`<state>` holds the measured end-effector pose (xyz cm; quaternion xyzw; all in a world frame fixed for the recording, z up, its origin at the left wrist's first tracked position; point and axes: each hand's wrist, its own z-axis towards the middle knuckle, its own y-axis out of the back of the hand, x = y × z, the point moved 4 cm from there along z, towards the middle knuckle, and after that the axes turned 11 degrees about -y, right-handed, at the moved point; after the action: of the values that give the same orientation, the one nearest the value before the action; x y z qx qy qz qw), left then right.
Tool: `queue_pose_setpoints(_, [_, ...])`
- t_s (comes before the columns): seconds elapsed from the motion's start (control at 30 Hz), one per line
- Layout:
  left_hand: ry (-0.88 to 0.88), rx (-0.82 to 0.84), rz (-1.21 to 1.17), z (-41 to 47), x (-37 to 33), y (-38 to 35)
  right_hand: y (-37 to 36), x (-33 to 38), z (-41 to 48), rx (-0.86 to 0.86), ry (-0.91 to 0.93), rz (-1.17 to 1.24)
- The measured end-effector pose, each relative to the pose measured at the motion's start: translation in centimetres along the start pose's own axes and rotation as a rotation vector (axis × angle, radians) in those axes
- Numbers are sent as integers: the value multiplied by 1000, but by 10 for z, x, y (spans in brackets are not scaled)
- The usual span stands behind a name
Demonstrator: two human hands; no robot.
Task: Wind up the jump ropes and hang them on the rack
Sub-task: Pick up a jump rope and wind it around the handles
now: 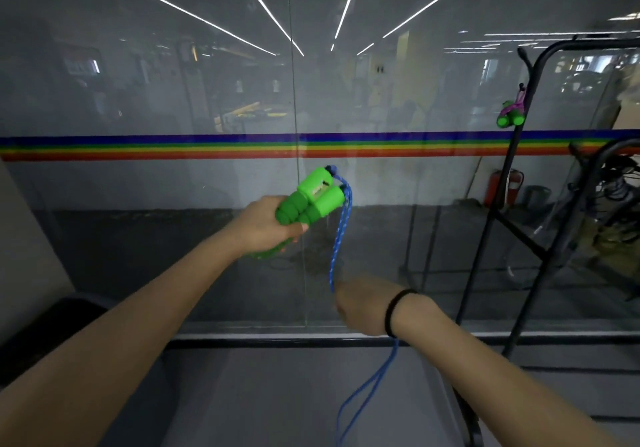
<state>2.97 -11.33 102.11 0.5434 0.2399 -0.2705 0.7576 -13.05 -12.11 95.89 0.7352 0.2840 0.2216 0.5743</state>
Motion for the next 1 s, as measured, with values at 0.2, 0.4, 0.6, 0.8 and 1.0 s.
queue_pose_setpoints(0.2, [-248, 277, 855, -18, -23, -36, 71, 24, -32, -134, 142, -152])
queue_pose_setpoints(0.4, [-613, 131, 530, -33, -28, -33, 114, -36, 5, -243, 206, 334])
queue_pose_setpoints(0.6, [-510, -234, 87, -33, -25, -10, 68, -63, 19, -173, 212, 977])
queue_pose_setpoints(0.8, [-320, -350, 66, -27, -21, -14, 44, -43, 8, -322, 114, 617])
queue_pose_setpoints(1.0, [-131, -91, 427, -25, -16, -35, 53, -25, -16, -301, -9, -8])
